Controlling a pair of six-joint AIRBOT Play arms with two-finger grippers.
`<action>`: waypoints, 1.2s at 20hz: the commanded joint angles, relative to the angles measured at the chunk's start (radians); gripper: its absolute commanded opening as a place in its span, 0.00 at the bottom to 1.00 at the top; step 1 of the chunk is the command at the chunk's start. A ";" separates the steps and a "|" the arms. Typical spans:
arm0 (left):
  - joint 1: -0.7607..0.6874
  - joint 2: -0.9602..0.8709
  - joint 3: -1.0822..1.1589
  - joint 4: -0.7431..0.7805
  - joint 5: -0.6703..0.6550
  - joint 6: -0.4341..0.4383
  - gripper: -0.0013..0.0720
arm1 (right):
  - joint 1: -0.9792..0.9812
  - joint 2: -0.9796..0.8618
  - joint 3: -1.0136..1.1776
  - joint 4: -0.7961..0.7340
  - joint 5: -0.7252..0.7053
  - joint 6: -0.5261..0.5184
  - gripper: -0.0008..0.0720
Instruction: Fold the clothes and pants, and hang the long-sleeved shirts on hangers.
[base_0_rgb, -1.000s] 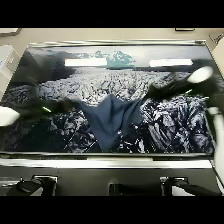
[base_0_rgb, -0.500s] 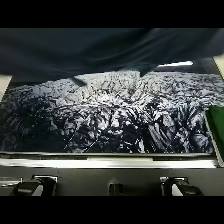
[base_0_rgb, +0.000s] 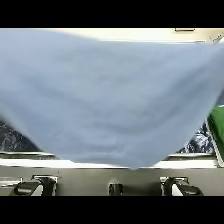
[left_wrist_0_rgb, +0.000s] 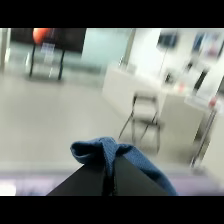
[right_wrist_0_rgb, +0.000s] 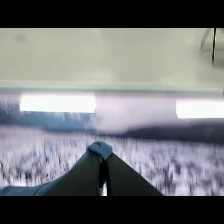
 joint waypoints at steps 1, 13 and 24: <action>0.001 -0.111 -0.185 0.094 -0.198 -0.074 0.04 | 0.000 -0.174 -0.096 -0.047 0.099 0.040 0.06; 0.038 -0.587 -0.459 -0.248 -0.182 -0.134 0.04 | -0.025 -0.794 -0.221 0.520 -0.123 0.211 0.70; 0.147 -0.578 -0.404 -0.248 -0.231 -0.049 0.04 | -0.043 -0.501 -0.926 0.245 0.163 0.032 0.97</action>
